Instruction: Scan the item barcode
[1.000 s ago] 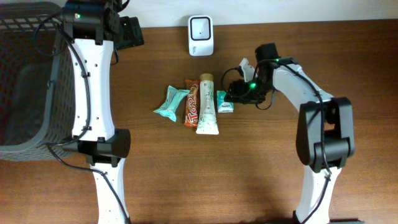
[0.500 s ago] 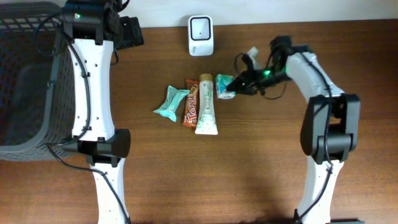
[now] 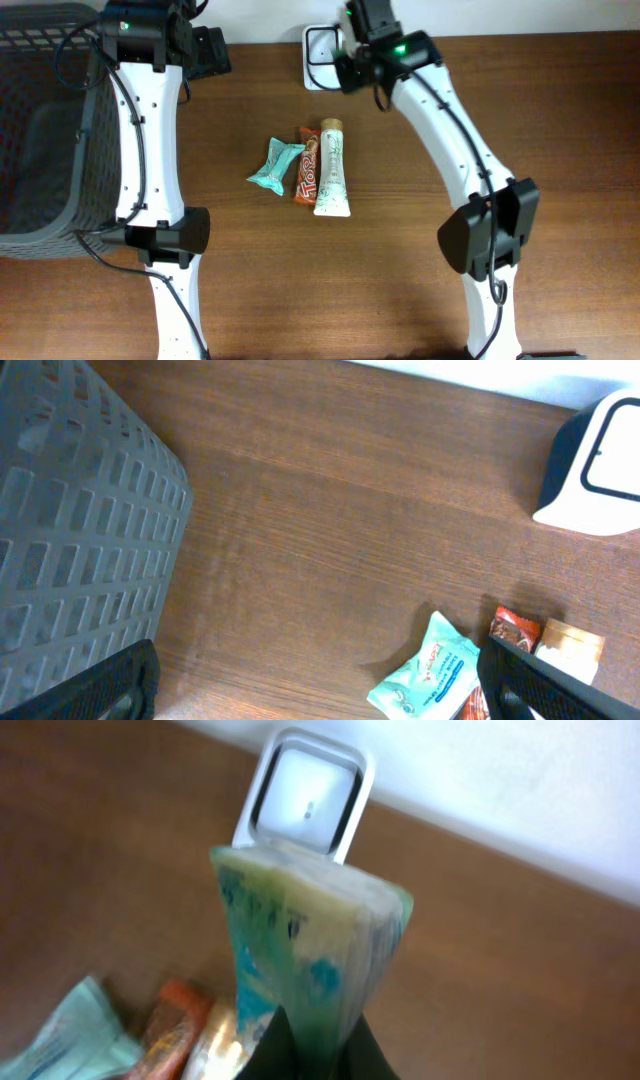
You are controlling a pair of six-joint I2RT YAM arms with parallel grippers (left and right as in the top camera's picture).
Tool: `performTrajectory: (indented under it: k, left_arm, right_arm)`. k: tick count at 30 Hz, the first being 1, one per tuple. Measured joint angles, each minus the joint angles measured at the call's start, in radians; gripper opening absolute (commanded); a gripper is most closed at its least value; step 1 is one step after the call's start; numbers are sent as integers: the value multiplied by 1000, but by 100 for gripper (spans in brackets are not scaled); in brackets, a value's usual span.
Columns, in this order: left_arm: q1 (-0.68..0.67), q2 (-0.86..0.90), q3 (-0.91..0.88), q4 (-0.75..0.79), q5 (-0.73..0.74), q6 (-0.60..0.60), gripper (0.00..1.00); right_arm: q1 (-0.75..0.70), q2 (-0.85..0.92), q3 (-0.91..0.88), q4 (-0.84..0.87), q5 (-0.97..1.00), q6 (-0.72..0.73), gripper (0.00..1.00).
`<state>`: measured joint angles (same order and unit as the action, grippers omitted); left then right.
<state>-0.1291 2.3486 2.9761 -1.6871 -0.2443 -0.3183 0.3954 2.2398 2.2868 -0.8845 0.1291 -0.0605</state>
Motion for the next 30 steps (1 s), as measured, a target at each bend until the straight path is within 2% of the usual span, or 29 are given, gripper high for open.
performTrajectory:
  k: [3, 8, 13, 15, 18, 21, 25, 28, 29, 30]
  left_arm:
    - [2, 0, 0, 2, 0, 0, 99]
    - [2, 0, 0, 0, 0, 0, 99]
    - [2, 0, 0, 0, 0, 0, 99]
    - [2, 0, 0, 0, 0, 0, 99]
    - [2, 0, 0, 0, 0, 0, 99]
    - [2, 0, 0, 0, 0, 0, 99]
    - [2, 0, 0, 0, 0, 0, 99]
    - [2, 0, 0, 0, 0, 0, 99]
    - [2, 0, 0, 0, 0, 0, 99]
    - [2, 0, 0, 0, 0, 0, 99]
  right_arm:
    - [36, 27, 0, 216, 104, -121, 4]
    - [34, 159, 0, 416, 145, -179, 4]
    - [33, 241, 0, 456, 159, -187, 4]
    - [27, 239, 0, 459, 228, -168, 4]
    - [-30, 227, 16, 324, 337, -100, 4]
    - [-198, 185, 35, 116, 393, -40, 4]
    - [-533, 173, 39, -99, 429, 95, 4]
    - [-703, 173, 40, -179, 404, 245, 4]
    - [-765, 173, 40, -199, 394, 303, 7]
    - [-820, 173, 40, -209, 386, 348, 30]
